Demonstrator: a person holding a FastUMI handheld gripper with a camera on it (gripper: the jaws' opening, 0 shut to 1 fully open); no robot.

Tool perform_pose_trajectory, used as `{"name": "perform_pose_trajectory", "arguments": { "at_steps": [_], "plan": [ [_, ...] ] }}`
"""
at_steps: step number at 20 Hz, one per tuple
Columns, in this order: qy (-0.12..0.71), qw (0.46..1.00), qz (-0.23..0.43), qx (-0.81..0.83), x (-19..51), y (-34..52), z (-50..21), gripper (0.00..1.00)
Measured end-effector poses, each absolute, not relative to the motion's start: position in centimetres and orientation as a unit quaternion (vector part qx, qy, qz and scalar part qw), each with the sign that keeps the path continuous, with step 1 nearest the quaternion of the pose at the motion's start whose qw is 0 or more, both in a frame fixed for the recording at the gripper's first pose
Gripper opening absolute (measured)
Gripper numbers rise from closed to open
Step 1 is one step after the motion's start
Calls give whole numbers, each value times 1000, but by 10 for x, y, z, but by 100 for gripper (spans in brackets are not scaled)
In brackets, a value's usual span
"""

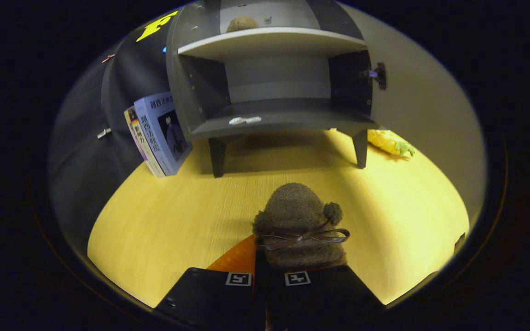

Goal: Open the shoe cabinet door, grab the shoes and put them into the shoe cabinet, then close the shoe cabinet door.

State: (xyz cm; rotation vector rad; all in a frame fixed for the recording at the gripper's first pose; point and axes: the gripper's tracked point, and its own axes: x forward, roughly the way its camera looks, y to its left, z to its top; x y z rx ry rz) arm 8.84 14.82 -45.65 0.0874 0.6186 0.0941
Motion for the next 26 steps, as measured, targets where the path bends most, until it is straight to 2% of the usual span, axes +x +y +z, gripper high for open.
{"name": "perform_pose_trajectory", "arguments": {
  "at_steps": [7, 13, 20, 23, 26],
  "plan": [
    [237, 969, 51, 58, 95, 127, -321, 12],
    [234, 968, 66, 59, 126, 124, -216, 12],
    [204, 976, 60, 46, 253, 118, -116, 11],
    [196, 978, 58, 44, 321, 125, -95, 12],
    [213, 975, 53, 30, 380, 133, -103, 11]
  ]
}}
